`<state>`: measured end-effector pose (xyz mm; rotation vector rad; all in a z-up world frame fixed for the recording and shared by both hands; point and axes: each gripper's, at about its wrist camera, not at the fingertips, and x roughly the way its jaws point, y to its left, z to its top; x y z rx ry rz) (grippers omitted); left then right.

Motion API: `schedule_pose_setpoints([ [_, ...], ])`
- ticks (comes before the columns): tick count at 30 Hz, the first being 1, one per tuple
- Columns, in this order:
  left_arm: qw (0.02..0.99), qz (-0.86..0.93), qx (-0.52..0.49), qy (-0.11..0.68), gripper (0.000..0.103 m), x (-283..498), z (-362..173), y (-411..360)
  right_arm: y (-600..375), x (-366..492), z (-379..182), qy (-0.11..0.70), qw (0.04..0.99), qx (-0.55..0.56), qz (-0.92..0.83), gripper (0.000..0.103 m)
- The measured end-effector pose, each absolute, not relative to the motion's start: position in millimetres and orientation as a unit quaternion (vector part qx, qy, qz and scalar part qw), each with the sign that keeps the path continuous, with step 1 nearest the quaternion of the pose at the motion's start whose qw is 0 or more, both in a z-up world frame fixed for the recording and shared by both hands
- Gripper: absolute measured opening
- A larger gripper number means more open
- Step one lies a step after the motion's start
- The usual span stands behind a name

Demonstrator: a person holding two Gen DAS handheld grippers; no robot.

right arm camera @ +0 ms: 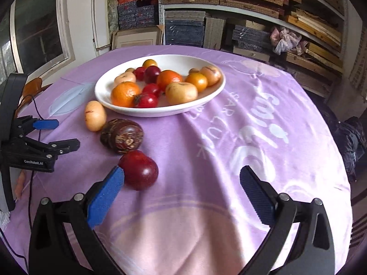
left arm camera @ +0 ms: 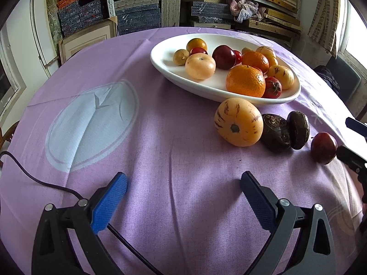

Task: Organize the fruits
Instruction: 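Withdraw both tools from the plate toward the remaining fruits, then grasp the red apple with the right tool while the left tool grasps the speckled pear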

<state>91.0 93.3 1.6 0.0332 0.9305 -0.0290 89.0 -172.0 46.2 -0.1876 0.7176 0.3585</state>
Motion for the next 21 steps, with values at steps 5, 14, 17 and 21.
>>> schedule_pose_setpoints([
  [5,0.893,-0.014,0.016,0.449,0.1,91,2,93,-195,73,52,0.318,0.915,-0.056,0.244,0.099],
  [14,0.893,-0.014,0.016,0.449,0.1,91,2,93,-174,82,45,0.353,0.89,-0.081,0.277,0.071],
  [17,0.893,-0.014,0.016,0.449,0.1,91,2,93,-178,88,43,0.359,0.89,-0.078,0.268,0.071],
  [21,0.893,-0.014,0.016,0.449,0.1,91,2,93,-179,89,40,0.368,0.887,-0.082,0.266,0.069],
])
